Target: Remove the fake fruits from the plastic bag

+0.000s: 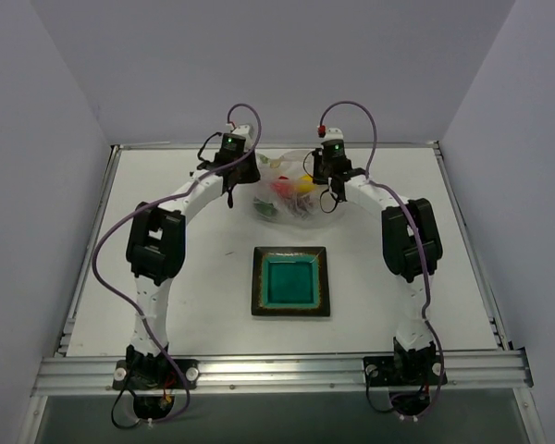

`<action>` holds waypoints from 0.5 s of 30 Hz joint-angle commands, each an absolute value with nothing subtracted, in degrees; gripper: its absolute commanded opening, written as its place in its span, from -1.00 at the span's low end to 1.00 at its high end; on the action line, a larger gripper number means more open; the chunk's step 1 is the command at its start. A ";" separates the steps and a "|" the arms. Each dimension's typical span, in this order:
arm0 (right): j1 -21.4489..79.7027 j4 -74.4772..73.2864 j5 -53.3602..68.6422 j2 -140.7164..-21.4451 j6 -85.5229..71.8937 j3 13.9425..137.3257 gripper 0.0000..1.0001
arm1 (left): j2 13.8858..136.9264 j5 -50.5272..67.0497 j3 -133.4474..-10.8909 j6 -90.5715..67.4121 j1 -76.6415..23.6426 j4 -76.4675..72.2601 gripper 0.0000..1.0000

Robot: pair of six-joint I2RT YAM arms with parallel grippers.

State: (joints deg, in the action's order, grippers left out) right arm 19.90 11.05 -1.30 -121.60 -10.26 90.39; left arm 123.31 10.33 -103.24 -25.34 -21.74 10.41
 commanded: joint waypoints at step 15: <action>18.28 20.92 2.02 -116.46 -14.85 75.59 -1.00 | 106.62 18.10 -77.00 -36.29 -15.91 -9.57 -0.95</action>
State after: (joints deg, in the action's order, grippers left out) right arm 18.72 18.85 1.34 -120.46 -13.91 76.47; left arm 111.33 16.56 -78.30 -33.39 -15.99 -4.38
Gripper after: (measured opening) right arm 0.002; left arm 0.027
